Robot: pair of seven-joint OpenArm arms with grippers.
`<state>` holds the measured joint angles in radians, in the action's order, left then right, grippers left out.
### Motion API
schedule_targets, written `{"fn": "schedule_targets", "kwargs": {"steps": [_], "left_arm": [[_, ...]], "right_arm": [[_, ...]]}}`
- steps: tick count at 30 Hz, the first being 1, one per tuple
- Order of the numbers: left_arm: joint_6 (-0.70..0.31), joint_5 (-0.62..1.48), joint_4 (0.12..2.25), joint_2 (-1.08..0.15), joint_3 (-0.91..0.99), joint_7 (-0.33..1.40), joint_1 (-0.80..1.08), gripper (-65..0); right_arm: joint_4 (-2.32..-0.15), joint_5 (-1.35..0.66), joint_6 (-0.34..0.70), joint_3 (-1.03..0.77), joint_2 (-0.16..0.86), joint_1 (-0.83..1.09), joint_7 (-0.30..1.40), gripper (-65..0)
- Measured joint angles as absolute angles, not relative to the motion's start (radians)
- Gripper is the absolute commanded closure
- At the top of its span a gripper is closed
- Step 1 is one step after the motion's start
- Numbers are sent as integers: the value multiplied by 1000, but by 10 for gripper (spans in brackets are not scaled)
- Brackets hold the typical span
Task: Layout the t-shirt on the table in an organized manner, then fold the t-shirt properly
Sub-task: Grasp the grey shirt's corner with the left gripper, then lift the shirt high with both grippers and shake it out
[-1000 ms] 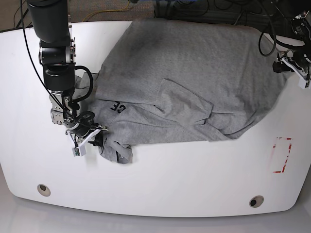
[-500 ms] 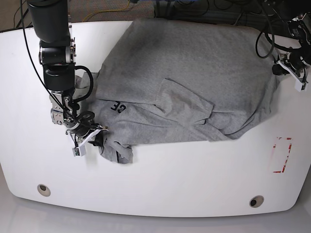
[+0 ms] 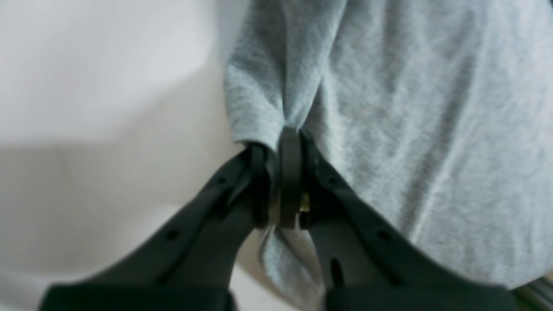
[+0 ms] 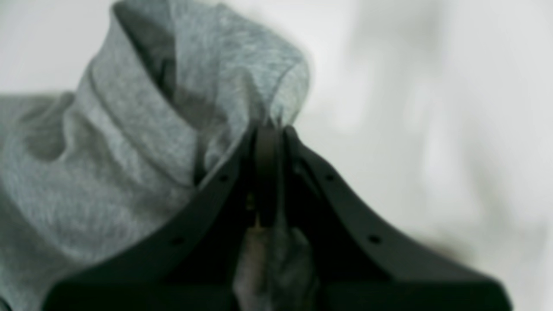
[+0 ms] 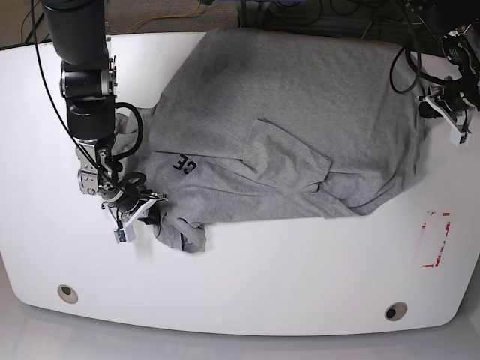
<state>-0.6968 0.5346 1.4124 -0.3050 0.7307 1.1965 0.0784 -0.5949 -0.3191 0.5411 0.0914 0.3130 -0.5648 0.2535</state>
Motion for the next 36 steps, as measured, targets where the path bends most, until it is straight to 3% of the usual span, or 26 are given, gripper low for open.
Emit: {"fn": "schedule_targets", "kwargs": {"steps": [13,18,36], "left_arm": [[-696,538,1561,-305,730,1414,-167,-6],[-696,536,1611,-308,725,1422,-301,-6],[-698,536,1636,-355,551,1424,-914,-6]], "right_arm": [[-940,-310,542,2,359,-521,464,0],[-1003,-313,550,6,375,-564,532,0],[-1029,-316,551,7,492,-997,685,0]]}}
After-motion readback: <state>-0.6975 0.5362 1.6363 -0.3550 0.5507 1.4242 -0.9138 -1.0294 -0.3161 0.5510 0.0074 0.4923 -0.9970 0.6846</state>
